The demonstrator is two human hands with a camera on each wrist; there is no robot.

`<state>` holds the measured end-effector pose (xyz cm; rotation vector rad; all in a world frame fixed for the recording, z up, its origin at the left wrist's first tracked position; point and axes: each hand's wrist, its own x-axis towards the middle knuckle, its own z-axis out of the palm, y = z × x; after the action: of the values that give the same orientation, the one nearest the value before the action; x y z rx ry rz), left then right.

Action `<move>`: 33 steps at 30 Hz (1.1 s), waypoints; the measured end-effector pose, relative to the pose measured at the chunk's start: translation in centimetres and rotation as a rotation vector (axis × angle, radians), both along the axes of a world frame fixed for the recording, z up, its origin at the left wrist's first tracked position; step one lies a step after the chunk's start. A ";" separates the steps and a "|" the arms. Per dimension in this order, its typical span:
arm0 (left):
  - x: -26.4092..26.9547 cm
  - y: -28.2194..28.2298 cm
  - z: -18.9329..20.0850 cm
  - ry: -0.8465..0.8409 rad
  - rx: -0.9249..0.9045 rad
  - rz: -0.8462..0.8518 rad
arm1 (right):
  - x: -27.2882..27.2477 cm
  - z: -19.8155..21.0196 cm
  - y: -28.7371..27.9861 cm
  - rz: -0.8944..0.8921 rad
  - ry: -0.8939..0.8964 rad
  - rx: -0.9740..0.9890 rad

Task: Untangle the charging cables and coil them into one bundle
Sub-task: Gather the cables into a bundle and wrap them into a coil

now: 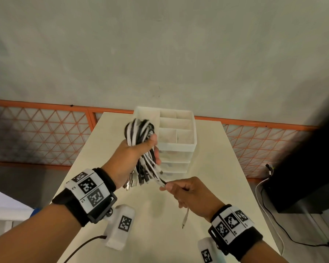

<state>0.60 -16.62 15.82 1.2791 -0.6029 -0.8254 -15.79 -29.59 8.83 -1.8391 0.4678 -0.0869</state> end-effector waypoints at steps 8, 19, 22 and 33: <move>-0.6 0.3 -0.9 -0.348 0.437 -0.310 | 1.3 3.0 -1.5 0.004 -0.025 -0.223; -2.1 -0.5 -1.6 -0.126 0.302 -0.211 | 2.5 3.4 -0.1 -0.213 -0.161 -0.265; -1.1 -0.8 -1.3 0.000 0.269 -0.072 | 2.2 3.4 -1.2 -0.267 -0.185 -0.295; -0.2 -0.9 -1.7 0.086 0.196 -0.022 | 1.4 3.4 -0.2 -0.233 -0.183 -0.094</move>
<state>0.39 -17.53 14.11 1.4084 -0.4764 -0.9717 -14.42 -29.77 12.18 -1.8414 0.5546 -0.4378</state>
